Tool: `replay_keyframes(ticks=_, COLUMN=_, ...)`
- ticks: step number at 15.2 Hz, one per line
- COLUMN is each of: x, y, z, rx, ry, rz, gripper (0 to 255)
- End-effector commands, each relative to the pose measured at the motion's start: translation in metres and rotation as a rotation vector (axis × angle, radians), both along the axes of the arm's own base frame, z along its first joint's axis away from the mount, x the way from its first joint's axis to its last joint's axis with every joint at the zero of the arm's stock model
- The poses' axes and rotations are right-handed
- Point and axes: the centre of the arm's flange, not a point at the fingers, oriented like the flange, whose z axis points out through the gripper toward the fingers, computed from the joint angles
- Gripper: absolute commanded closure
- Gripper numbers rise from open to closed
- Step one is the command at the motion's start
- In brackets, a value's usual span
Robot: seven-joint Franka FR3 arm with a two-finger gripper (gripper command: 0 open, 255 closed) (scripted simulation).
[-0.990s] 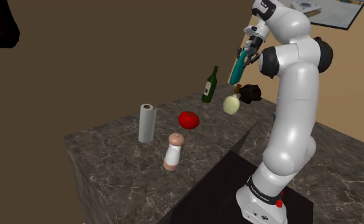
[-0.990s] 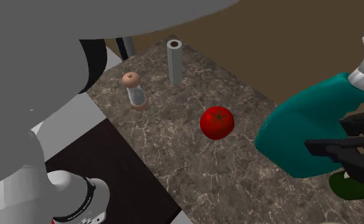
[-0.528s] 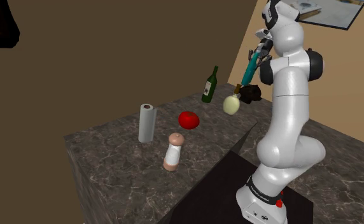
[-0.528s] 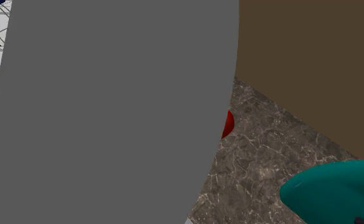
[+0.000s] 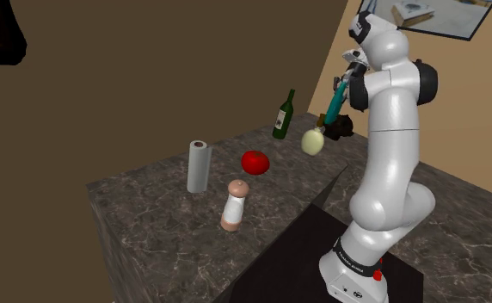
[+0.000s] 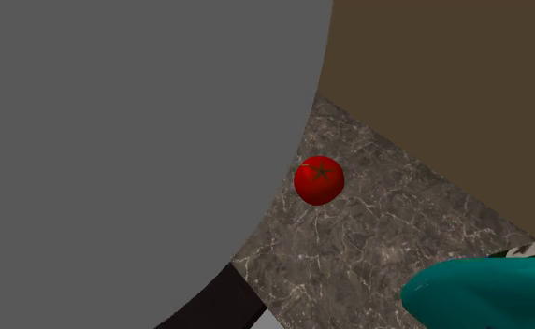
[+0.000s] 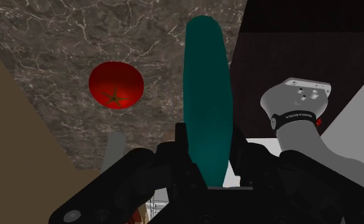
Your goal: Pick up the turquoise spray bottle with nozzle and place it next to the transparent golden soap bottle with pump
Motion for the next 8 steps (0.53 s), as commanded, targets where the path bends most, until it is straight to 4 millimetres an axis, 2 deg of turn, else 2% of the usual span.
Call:
replay_keyframes(ticks=1, x=-0.001, y=0.000, z=-0.011, rx=-0.001, ry=0.000, rz=0.000, gripper=255)
replay_keyframes(ticks=8, x=-0.001, y=0.000, z=-0.048, rx=-0.001, ry=0.000, rz=0.000, gripper=255)
